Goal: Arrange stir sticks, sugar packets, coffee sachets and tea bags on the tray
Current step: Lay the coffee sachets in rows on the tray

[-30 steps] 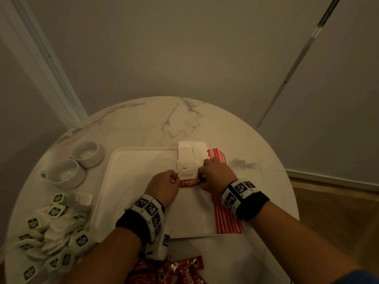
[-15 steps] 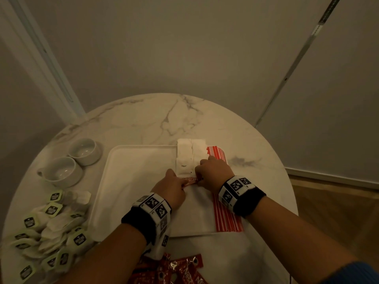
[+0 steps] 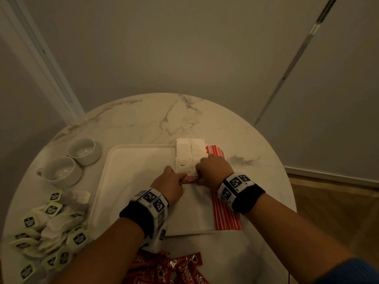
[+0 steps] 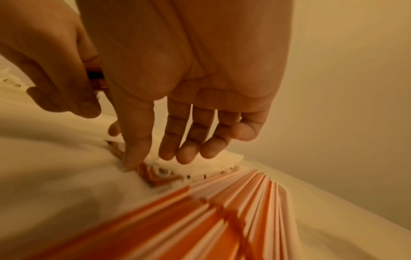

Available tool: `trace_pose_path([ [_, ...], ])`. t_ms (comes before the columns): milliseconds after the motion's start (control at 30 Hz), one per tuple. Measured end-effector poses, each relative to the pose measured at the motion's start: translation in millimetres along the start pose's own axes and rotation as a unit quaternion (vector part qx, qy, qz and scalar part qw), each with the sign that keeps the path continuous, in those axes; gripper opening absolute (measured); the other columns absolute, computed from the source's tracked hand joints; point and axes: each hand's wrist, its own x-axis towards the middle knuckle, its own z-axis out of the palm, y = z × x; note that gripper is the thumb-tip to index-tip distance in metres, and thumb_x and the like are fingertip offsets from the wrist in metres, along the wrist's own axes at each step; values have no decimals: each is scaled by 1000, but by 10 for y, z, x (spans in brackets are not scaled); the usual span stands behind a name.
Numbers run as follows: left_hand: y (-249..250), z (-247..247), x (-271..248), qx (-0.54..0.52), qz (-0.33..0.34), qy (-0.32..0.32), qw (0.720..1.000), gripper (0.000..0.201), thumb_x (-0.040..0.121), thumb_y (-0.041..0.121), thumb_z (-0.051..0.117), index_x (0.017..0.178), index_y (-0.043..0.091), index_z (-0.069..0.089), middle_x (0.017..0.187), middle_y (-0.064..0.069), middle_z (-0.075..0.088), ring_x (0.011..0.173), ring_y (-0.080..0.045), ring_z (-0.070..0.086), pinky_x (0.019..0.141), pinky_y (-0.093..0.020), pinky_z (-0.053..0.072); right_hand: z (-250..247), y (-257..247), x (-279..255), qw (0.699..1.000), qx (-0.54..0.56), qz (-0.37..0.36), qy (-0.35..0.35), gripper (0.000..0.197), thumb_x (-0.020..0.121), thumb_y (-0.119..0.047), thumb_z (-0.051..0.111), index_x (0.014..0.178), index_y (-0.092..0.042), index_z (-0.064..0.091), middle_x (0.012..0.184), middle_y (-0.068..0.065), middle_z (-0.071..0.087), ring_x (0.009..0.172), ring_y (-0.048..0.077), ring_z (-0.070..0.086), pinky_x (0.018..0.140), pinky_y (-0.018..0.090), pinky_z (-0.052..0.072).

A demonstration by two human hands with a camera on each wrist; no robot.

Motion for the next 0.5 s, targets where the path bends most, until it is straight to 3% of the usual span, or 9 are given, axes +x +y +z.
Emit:
trace_pose_path([
  [67, 19, -80, -46, -10, 15, 13, 1000, 37, 96, 22, 42, 129, 33, 55, 111, -7, 49, 102, -26, 55, 85, -30, 43, -66, 18, -29, 999, 33, 19, 19, 31, 86, -47, 62, 96, -18, 65, 95, 0, 62, 92, 20, 57, 83, 35, 50],
  [133, 42, -161, -100, -3, 26, 30, 999, 28, 95, 21, 43, 115, 20, 62, 107, -8, 59, 100, -25, 58, 81, -30, 44, -174, 50, -80, 989, 131, 48, 46, 22, 88, -38, 61, 92, -17, 66, 89, -1, 65, 84, 16, 60, 77, 29, 51],
  [267, 138, -291, -265, -21, 38, 61, 997, 19, 92, 20, 48, 110, 16, 50, 100, -5, 63, 88, -23, 60, 76, -33, 49, -426, 2, -280, 899, 430, 76, 41, 28, 94, -41, 54, 89, -17, 66, 77, -3, 71, 64, 8, 63, 54, 16, 42],
  [367, 228, -361, -377, -57, 66, 59, 994, 28, 88, 18, 51, 114, 20, 39, 84, 1, 60, 75, -17, 59, 67, -32, 49, -489, -90, -426, 856, 515, 51, -11, 19, 90, -33, 63, 98, -16, 62, 79, 1, 73, 64, 10, 66, 55, 21, 49],
  [433, 272, -401, -440, -103, 80, 58, 990, 39, 86, 16, 53, 120, 22, 33, 73, 5, 56, 66, -12, 56, 60, -26, 44, -473, -89, -492, 825, 563, 43, 3, 13, 89, -15, 65, 101, -11, 60, 80, 5, 73, 64, 11, 66, 58, 28, 51],
  [500, 300, -441, -508, -124, 89, 64, 986, 49, 85, 15, 53, 126, 24, 28, 70, 4, 56, 62, -11, 56, 56, -23, 43, -476, -76, -553, 775, 631, 37, 14, 15, 89, -6, 62, 104, -7, 58, 86, 10, 73, 66, 14, 65, 57, 29, 49],
])
